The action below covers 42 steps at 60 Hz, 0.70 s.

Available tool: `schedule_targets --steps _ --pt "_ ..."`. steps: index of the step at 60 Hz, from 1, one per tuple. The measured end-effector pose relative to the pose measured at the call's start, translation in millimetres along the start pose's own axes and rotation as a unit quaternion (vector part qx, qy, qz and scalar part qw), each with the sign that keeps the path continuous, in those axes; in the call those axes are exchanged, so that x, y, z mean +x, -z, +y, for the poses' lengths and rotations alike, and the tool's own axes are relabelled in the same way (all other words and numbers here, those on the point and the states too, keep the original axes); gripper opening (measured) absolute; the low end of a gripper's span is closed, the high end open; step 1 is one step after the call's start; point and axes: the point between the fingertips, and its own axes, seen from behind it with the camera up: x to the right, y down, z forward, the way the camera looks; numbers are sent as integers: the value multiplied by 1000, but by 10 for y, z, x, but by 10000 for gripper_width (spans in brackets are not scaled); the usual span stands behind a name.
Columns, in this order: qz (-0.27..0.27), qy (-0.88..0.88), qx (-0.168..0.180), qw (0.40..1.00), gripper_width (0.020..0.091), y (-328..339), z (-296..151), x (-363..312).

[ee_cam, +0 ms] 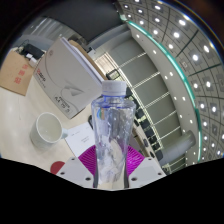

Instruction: Pour water

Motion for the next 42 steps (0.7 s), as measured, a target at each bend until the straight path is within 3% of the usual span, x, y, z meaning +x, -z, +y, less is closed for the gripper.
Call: schedule_targets --steps 4,21,31,38,42 --pt "-33 -93 17 995 346 30 -26 -85" --pt "-144 -345 19 927 345 -55 303 -675" --pt "-172 -394 8 903 347 -96 509 -1003" --pt "-162 -416 23 895 396 -94 575 -994" --pt "-155 -427 23 891 458 -44 587 -996"
